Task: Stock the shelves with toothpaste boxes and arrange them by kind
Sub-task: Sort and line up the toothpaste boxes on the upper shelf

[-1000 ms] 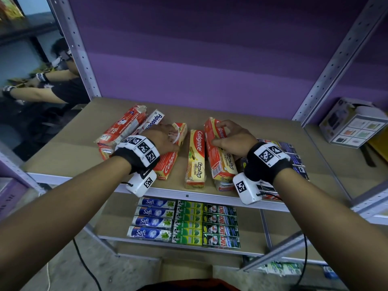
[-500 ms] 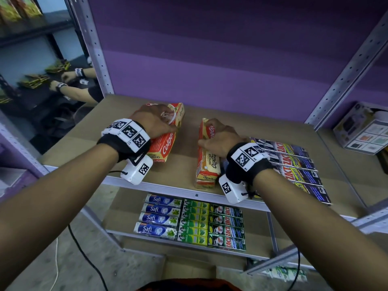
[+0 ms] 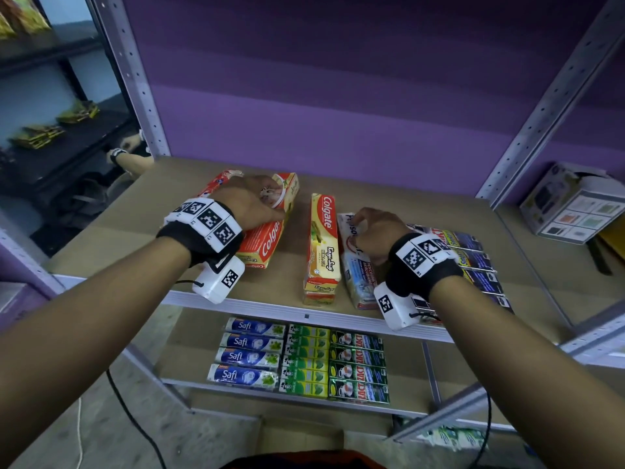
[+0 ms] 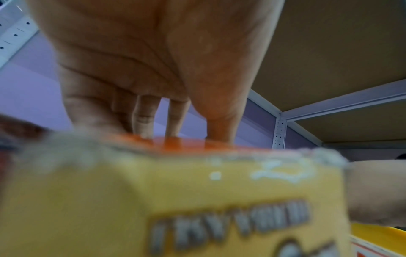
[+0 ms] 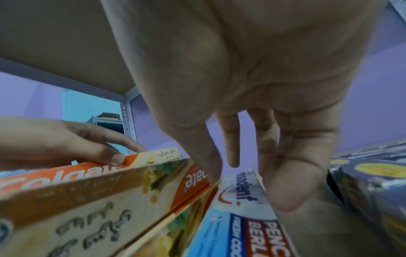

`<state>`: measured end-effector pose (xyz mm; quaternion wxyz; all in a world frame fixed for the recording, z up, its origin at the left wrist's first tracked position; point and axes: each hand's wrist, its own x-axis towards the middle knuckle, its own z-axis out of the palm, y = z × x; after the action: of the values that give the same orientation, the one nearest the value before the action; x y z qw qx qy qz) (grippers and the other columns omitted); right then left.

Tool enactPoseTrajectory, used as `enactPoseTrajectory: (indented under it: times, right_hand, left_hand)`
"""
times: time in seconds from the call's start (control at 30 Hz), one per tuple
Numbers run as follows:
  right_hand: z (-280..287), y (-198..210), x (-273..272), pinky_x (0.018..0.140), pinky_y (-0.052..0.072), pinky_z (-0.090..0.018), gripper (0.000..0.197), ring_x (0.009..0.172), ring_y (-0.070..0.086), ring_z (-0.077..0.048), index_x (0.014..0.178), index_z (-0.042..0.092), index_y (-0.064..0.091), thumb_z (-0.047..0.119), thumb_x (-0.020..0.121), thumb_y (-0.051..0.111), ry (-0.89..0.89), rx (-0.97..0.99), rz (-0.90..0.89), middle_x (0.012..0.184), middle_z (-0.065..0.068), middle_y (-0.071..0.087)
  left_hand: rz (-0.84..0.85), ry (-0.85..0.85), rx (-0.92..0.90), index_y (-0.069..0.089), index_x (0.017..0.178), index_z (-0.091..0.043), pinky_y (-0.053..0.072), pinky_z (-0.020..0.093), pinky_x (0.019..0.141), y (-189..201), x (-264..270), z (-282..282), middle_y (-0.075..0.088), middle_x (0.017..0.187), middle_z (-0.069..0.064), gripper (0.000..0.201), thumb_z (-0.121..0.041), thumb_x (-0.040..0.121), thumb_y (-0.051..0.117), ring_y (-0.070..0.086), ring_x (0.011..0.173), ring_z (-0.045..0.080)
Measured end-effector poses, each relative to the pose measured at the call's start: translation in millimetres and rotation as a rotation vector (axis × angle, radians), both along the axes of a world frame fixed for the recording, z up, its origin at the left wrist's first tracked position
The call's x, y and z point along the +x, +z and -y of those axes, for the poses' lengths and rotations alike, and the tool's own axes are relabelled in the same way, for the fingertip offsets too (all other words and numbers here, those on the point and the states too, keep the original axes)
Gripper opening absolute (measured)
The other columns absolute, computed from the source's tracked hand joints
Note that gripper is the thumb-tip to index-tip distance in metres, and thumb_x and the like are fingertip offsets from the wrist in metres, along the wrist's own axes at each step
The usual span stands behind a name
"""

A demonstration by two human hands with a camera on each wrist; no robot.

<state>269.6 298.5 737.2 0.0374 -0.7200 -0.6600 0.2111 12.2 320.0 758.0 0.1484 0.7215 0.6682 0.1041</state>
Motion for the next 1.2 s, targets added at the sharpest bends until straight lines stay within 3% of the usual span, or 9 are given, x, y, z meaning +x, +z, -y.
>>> enactPoseTrajectory:
  times: [0.1,0.23,0.37,0.57,0.8,0.97,1.03,1.1,1.2]
  right_hand:
    - [4.4,-9.8,-1.5,0.089,0.057,-0.042,0.071,0.113,0.061,-0.030,0.141,0.028,0.040,0.044,0.079,0.071,0.020,-0.084,0.005,0.138,-0.008,0.053]
    - [8.1,-20.0,-3.2,0.072,0.051,-0.032,0.087,0.096,0.058,-0.025,0.146,0.025,0.026,0.048,0.076,0.074,0.041,-0.111,0.019,0.130,-0.012,0.052]
    - [5.1,-17.7,-0.1,0.054,0.047,-0.024,0.078,0.084,0.060,-0.022,0.140,0.024,0.031,0.035,0.075,0.073,0.020,-0.073,0.001,0.103,-0.004,0.056]
    - [0.6,-4.7,7.8,0.079,0.061,-0.045,0.072,0.097,0.066,-0.030,0.134,0.038,0.040,0.021,0.074,0.075,-0.103,-0.020,-0.218,0.118,-0.006,0.060]
    - [-16.2,40.2,-0.3,0.079,0.061,-0.045,0.050,0.096,0.067,-0.025,0.120,0.044,0.056,0.017,0.080,0.072,-0.079,0.116,-0.374,0.120,0.001,0.061]
    - [-21.7,63.0,-33.0,0.087,0.059,-0.042,0.043,0.099,0.068,-0.023,0.117,0.040,0.064,0.020,0.080,0.072,-0.003,0.166,-0.427,0.123,0.002,0.062]
    - [-22.6,67.6,-51.9,0.085,0.060,-0.042,0.042,0.097,0.069,-0.024,0.117,0.038,0.065,0.020,0.080,0.072,0.019,0.163,-0.451,0.120,0.002,0.063]
    - [-25.0,69.3,-71.0,0.077,0.062,-0.041,0.040,0.093,0.070,-0.024,0.115,0.037,0.066,0.020,0.080,0.072,0.035,0.154,-0.473,0.117,0.002,0.063]
    - [-29.9,68.6,-100.2,0.056,0.062,-0.041,0.038,0.082,0.071,-0.025,0.113,0.034,0.068,0.019,0.079,0.073,0.031,0.108,-0.553,0.117,0.003,0.059]
  left_hand:
    - [-0.005,-0.036,-0.020,0.047,0.136,-0.040,0.053,0.034,0.085,-0.7,6.3,-0.5,0.059,0.133,0.002,0.066,-0.057,0.076,0.069,0.063,0.103,0.024]
    - [-0.005,-0.063,-0.011,0.047,0.135,-0.040,0.050,0.030,0.078,-3.3,9.3,-1.5,0.059,0.132,0.002,0.064,-0.056,0.076,0.069,0.059,0.091,0.020]
    - [0.031,-0.053,-0.021,0.047,0.135,-0.040,0.052,0.031,0.078,-3.7,7.7,-2.1,0.061,0.129,0.003,0.064,-0.054,0.077,0.070,0.057,0.085,0.017]
    - [0.119,0.003,0.013,0.048,0.135,-0.043,0.052,0.031,0.084,4.1,-1.6,-3.0,0.059,0.133,0.002,0.066,-0.055,0.075,0.072,0.064,0.098,0.023]
    - [0.127,-0.008,0.055,0.045,0.138,-0.042,0.053,0.039,0.095,26.1,-23.1,-5.9,0.058,0.137,-0.002,0.064,-0.053,0.079,0.067,0.064,0.108,0.024]
    - [0.120,0.041,0.093,0.049,0.133,-0.049,0.052,0.020,0.071,37.3,-50.0,-8.1,0.060,0.134,-0.005,0.062,-0.060,0.074,0.066,0.067,0.091,0.017]
    - [0.115,0.054,0.097,0.051,0.130,-0.050,0.050,0.018,0.067,41.0,-62.8,-7.4,0.064,0.128,-0.005,0.068,-0.070,0.066,0.063,0.064,0.080,0.015]
    - [0.105,0.073,0.098,0.051,0.128,-0.052,0.056,0.026,0.078,42.4,-76.4,-7.1,0.066,0.124,-0.006,0.072,-0.074,0.059,0.059,0.065,0.081,0.015]
    - [0.120,0.096,0.134,0.056,0.127,-0.046,0.057,0.031,0.084,39.5,-99.0,-7.2,0.068,0.118,-0.002,0.060,-0.064,0.070,0.066,0.067,0.086,0.018]
